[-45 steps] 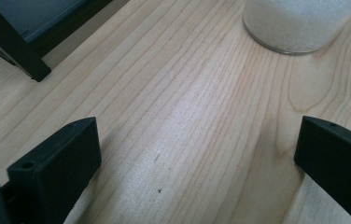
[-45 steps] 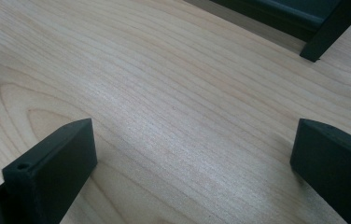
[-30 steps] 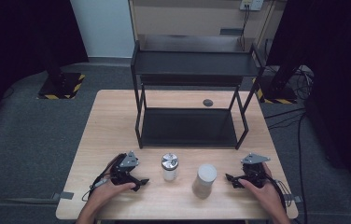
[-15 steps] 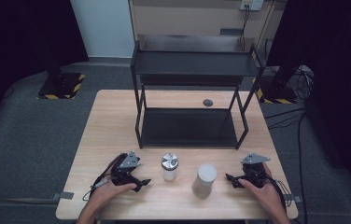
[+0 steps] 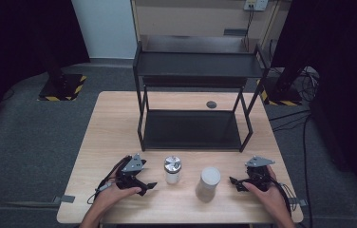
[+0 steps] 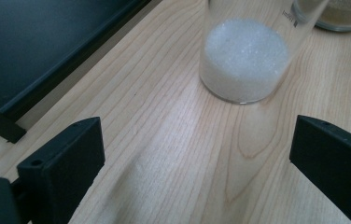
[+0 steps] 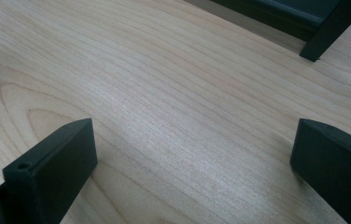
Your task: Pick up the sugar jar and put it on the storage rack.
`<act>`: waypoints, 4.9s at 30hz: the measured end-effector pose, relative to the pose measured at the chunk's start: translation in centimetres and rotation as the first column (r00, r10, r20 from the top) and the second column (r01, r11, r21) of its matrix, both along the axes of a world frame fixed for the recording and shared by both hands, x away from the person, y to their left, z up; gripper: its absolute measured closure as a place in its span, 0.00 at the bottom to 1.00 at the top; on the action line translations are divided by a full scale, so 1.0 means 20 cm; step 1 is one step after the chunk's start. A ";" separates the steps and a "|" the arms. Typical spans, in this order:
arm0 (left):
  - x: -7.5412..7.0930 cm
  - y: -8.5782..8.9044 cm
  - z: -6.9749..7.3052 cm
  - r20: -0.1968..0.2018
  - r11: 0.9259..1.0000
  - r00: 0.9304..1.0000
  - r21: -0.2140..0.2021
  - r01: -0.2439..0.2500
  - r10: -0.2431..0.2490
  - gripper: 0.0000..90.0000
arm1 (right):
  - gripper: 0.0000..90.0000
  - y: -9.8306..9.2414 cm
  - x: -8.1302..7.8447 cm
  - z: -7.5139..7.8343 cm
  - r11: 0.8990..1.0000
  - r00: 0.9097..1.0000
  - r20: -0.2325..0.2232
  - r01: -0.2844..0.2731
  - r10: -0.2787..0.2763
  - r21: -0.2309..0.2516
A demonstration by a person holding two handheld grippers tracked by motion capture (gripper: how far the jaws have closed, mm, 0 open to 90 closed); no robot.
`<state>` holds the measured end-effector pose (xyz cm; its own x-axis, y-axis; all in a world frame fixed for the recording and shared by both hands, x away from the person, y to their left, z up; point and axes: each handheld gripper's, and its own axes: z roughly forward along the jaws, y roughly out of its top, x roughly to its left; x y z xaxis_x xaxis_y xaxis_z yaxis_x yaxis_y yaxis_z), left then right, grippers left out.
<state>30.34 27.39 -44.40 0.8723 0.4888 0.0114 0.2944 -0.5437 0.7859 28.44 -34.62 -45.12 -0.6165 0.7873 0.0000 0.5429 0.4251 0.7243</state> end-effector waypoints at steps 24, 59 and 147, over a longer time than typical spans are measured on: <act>0.01 -0.13 0.03 0.021 0.999 0.999 0.008 0.042 -0.042 0.03 | 0.01 0.00 0.00 0.00 1.000 1.000 -0.001 0.000 0.000 0.000; 0.06 -0.31 -0.04 0.045 0.996 0.995 -0.022 0.089 -0.088 0.15 | 0.01 0.00 0.00 0.00 1.000 1.000 0.001 -0.002 0.002 0.004; 0.50 -0.25 0.60 0.136 0.990 0.981 -0.001 0.139 -0.137 0.34 | 0.02 -0.01 0.00 0.00 1.000 1.000 0.002 -0.004 0.004 0.003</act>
<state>40.26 22.45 -32.34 0.9221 0.3646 0.1293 0.1076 -0.5629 0.8195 28.39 -34.74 -45.17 -0.6197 0.7848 0.0010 0.5395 0.4250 0.7268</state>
